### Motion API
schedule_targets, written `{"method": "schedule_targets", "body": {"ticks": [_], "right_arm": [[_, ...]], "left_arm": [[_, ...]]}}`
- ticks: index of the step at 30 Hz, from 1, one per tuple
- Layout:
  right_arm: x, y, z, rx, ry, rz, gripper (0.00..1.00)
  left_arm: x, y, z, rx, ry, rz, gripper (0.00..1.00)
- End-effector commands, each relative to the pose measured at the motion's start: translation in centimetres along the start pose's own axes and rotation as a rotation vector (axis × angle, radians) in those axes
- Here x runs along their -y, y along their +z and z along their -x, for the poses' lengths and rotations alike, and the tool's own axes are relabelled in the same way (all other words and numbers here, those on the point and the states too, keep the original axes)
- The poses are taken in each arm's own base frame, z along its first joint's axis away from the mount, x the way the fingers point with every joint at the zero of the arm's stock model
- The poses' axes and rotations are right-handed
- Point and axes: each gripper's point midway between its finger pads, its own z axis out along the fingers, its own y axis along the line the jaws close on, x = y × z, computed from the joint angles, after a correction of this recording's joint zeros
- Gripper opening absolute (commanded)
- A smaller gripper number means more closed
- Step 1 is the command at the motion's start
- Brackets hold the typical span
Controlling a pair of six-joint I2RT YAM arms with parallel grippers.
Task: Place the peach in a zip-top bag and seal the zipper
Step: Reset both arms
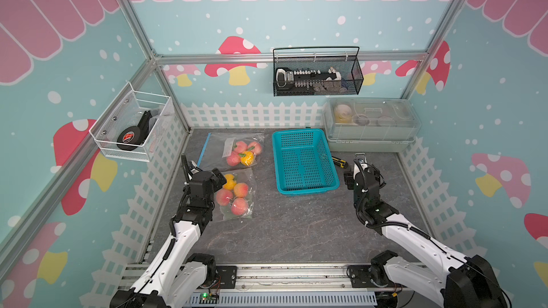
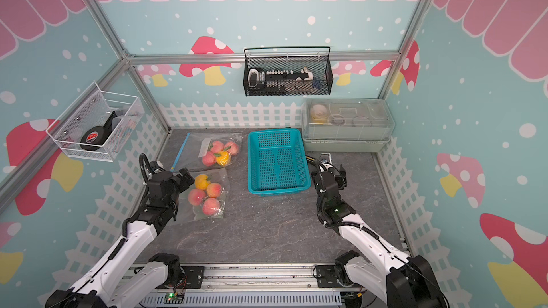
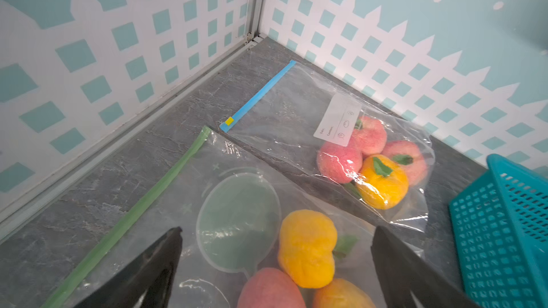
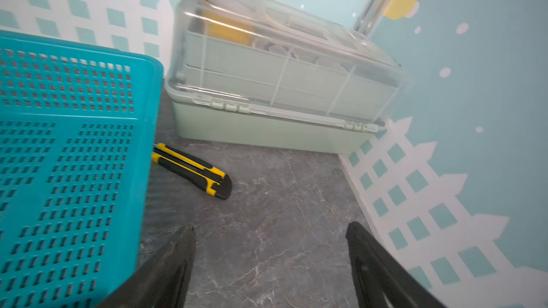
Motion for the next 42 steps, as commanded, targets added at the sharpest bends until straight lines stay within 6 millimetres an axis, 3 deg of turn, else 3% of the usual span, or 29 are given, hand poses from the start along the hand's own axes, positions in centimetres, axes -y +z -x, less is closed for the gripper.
{"method": "schedule_targets", "body": {"ticks": [1,8,13,21,30,42], "right_arm": [[2.5,0.7,0.0,0.037,0.041,-0.114,0.81],[3.6,2.6,-4.2,-0.033,0.051,-0.147,0.81],[3.8,4.0,-5.8,-0.072,0.039,-0.143,0.82],[3.4,5.8,-6.4,-0.073,0.052,-0.060,0.84],[2.3,6.0,-5.9,0.014,0.100,0.064,0.88],[2.7,6.8,-7.2,0.010,0.168,0.094,0.90]], "left_arm": [[-0.7,0.2,2.1,0.131,0.044,0.057,0.99],[0.0,1.3,0.7,0.161,0.189,0.009,0.99],[0.8,1.8,0.4,0.191,0.240,-0.040,0.99],[1.2,3.3,-0.9,0.182,0.302,-0.069,0.99],[3.2,3.7,-1.3,0.243,0.292,-0.220,0.99],[5.2,7.0,-4.0,0.196,0.359,-0.306,0.99]]}}
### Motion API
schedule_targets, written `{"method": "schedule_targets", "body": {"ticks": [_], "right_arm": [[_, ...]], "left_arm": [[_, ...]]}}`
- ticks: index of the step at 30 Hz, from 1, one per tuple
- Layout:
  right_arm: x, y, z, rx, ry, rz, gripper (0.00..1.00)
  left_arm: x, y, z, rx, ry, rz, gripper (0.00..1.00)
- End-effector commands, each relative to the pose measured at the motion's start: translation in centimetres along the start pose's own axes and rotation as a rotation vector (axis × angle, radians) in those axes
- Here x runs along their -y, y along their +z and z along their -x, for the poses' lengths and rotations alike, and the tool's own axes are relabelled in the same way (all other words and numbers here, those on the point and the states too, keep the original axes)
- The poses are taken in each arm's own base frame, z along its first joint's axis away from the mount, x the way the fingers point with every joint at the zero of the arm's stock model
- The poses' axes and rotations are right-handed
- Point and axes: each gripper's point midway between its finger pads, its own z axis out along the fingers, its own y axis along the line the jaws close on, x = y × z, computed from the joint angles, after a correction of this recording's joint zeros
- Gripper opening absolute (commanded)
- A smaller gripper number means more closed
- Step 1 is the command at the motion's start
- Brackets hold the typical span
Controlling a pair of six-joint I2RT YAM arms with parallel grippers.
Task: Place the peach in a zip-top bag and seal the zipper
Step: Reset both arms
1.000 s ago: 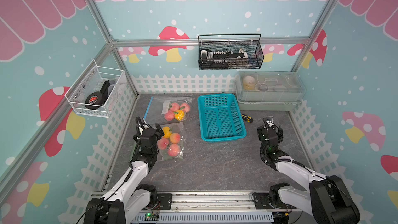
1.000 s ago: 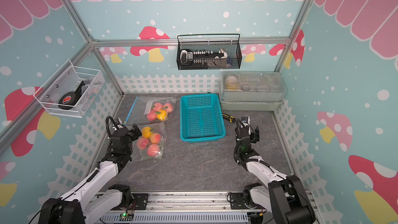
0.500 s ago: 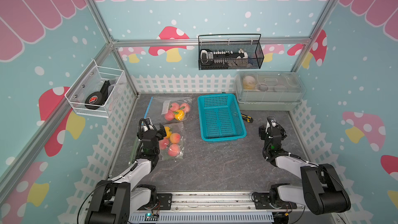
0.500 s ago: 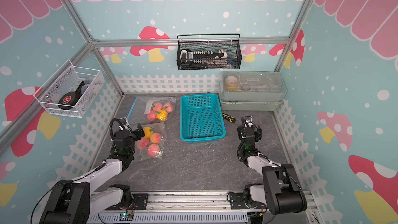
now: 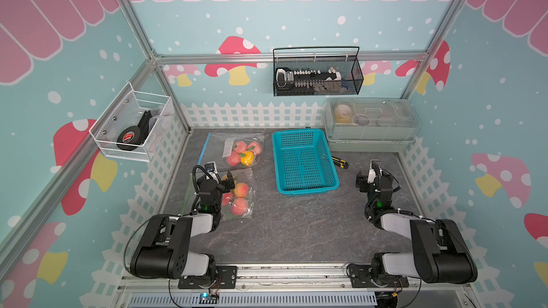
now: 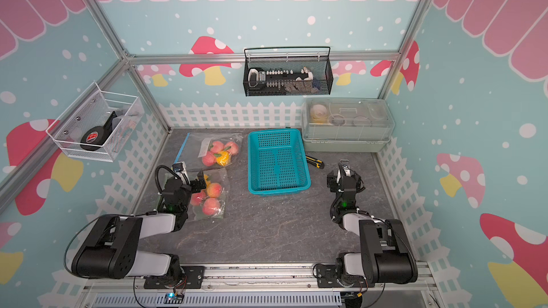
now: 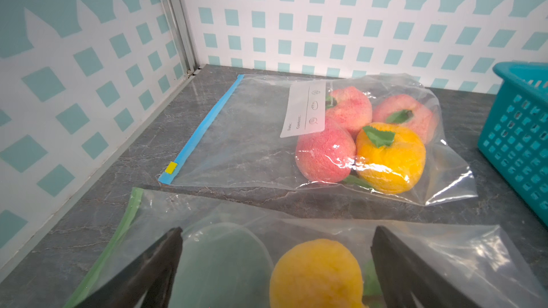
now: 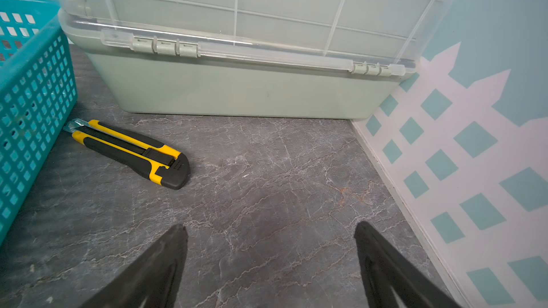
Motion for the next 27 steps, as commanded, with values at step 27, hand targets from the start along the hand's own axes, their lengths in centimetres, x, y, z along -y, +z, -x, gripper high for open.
{"method": "schedule_targets", "body": {"ticks": [27], "right_arm": [[-0.9,1.6,-1.5,0.001,0.020,0.032,0.99]], "left_arm": [[-0.1,2.4,1.6,0.016,0.005,0.017,0.99]]}}
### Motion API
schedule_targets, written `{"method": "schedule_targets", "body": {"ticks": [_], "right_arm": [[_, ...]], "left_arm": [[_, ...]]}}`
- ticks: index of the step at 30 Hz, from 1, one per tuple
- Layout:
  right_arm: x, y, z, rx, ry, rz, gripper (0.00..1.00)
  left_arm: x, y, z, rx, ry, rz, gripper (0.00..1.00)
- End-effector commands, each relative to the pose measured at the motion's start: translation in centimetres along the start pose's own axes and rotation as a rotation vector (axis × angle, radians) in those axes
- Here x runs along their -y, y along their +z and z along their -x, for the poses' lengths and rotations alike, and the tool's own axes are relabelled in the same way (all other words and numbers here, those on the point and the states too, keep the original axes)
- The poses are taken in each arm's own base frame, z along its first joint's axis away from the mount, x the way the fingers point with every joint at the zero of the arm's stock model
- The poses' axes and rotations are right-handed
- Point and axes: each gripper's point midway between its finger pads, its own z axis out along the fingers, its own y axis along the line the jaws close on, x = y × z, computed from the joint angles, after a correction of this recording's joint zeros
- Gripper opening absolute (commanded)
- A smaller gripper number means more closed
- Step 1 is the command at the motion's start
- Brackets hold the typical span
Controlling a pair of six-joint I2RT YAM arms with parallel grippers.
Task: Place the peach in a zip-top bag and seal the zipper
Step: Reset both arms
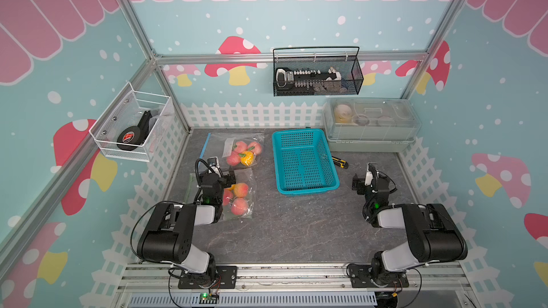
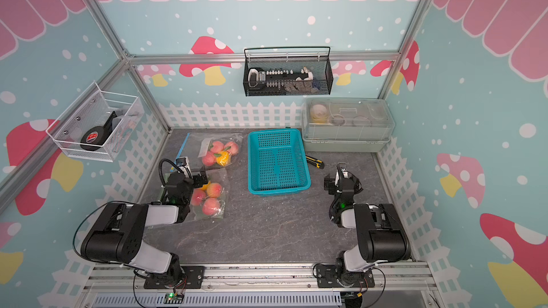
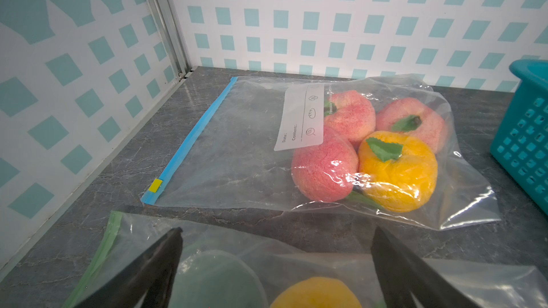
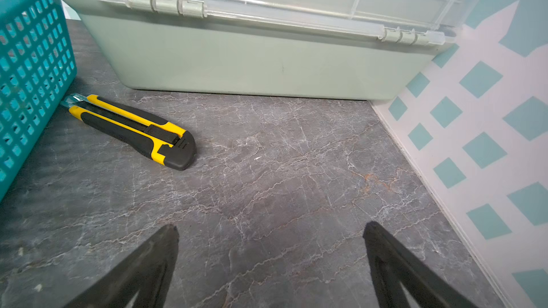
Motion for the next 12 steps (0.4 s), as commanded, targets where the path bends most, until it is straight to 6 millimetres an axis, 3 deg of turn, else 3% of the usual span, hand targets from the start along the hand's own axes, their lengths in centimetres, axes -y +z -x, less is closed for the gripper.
{"method": "schedule_targets", "body": {"ticks": [1,12], "right_arm": [[0.10,0.18,1.38,0.045,0.013,-0.002,0.99],[0.10,0.19,1.45,0.047,0.014,-0.002,0.99]], "left_arm": [[-0.35,0.23,0.52,0.015,-0.004,0.014,0.99],[-0.34,0.25,0.57,0.015,-0.004,0.012,0.99]]}}
